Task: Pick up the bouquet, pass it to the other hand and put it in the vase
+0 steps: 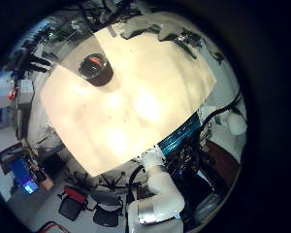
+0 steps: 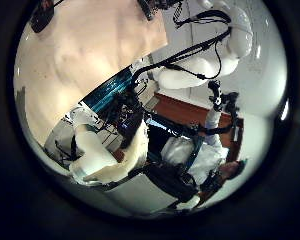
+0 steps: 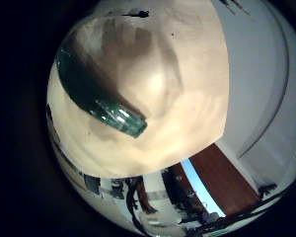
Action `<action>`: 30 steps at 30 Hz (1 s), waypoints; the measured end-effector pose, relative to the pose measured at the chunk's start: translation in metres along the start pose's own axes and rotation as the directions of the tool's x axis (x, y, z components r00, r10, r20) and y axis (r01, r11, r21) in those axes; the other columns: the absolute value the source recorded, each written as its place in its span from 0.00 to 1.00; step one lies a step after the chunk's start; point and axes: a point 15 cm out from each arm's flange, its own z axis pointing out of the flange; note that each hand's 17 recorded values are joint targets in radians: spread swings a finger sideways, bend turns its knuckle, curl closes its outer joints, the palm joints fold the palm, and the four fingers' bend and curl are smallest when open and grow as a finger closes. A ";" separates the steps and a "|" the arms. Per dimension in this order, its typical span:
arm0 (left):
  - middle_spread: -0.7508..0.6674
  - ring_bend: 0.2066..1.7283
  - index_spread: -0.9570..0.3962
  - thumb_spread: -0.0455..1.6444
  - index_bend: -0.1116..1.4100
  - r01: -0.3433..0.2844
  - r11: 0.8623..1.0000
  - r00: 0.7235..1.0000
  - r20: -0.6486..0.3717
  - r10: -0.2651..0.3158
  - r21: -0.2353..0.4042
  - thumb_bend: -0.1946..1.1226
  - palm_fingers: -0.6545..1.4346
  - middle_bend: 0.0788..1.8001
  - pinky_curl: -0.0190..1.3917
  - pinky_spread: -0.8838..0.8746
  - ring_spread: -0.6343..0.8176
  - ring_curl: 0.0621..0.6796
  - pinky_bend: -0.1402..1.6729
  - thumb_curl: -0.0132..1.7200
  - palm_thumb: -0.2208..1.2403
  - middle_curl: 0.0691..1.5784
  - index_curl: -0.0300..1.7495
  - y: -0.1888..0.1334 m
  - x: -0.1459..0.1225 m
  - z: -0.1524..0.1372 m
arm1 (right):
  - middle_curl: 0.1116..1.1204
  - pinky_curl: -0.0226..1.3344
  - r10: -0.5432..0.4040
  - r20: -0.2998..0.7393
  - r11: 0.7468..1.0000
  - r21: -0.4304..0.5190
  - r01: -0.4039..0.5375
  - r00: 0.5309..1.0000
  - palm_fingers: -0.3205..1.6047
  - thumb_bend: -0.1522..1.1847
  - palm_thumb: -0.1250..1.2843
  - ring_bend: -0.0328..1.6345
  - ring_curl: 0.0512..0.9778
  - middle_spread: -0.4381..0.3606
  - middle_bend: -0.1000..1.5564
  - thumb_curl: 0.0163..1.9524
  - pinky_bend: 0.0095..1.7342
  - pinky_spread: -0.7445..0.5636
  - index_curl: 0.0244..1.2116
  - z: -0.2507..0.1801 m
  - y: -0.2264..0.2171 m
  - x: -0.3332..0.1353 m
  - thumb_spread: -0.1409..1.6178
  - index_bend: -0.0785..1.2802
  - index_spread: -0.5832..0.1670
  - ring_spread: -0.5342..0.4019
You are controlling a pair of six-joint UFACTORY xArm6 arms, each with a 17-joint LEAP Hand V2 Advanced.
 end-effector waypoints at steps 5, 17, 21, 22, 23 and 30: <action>0.78 0.13 0.68 0.68 0.20 -0.001 1.000 1.000 -0.002 0.001 -0.001 0.13 0.39 0.06 0.13 0.88 0.83 0.23 0.25 0.18 0.35 0.14 0.25 0.000 0.002 0.000 | 0.29 0.18 0.018 -0.004 0.999 -0.032 -0.018 1.000 0.32 0.10 0.51 0.51 0.25 0.66 0.25 0.20 0.38 0.74 0.24 0.015 -0.003 0.001 0.68 0.18 0.63 0.55; 0.78 0.12 0.68 0.69 0.20 0.003 1.000 1.000 -0.001 -0.003 -0.002 0.13 0.39 0.06 0.12 0.88 0.83 0.23 0.25 0.18 0.36 0.14 0.25 0.001 0.003 -0.001 | 0.30 0.17 0.037 -0.062 0.998 -0.050 -0.040 0.997 0.31 0.10 0.52 0.52 0.25 0.66 0.27 0.20 0.39 0.74 0.25 0.024 -0.002 0.017 0.69 0.18 0.64 0.56; 0.78 0.12 0.68 0.69 0.20 0.002 1.000 1.000 0.001 -0.002 0.004 0.13 0.39 0.06 0.12 0.88 0.83 0.23 0.25 0.18 0.36 0.14 0.25 0.001 0.004 -0.002 | 0.30 0.16 0.045 -0.059 0.998 -0.051 -0.048 0.997 0.31 0.10 0.52 0.52 0.26 0.66 0.28 0.20 0.40 0.74 0.25 0.025 -0.002 0.021 0.70 0.18 0.64 0.56; 0.78 0.12 0.68 0.69 0.20 0.003 1.000 1.000 0.002 -0.003 0.006 0.13 0.39 0.06 0.12 0.88 0.83 0.23 0.25 0.18 0.36 0.14 0.25 0.001 0.004 -0.002 | 0.30 0.16 0.046 -0.060 0.997 -0.052 -0.049 0.997 0.31 0.10 0.52 0.52 0.26 0.66 0.28 0.20 0.40 0.74 0.25 0.025 -0.002 0.022 0.70 0.18 0.64 0.56; 0.78 0.12 0.68 0.69 0.20 0.003 1.000 1.000 0.001 -0.003 0.004 0.13 0.39 0.06 0.12 0.88 0.83 0.23 0.25 0.18 0.36 0.14 0.25 0.001 0.004 -0.002 | 0.30 0.16 0.048 -0.060 0.997 -0.054 -0.051 0.997 0.30 0.10 0.52 0.52 0.26 0.66 0.28 0.20 0.40 0.74 0.25 0.026 -0.002 0.023 0.70 0.18 0.64 0.56; 0.78 0.12 0.68 0.69 0.20 0.006 1.000 1.000 0.002 -0.006 0.007 0.13 0.39 0.06 0.13 0.88 0.83 0.23 0.25 0.18 0.36 0.14 0.25 0.002 0.004 -0.003 | 0.31 0.15 0.047 -0.062 0.998 -0.045 -0.050 0.997 0.32 0.10 0.52 0.53 0.26 0.66 0.29 0.20 0.40 0.72 0.25 0.030 -0.007 0.021 0.70 0.18 0.64 0.55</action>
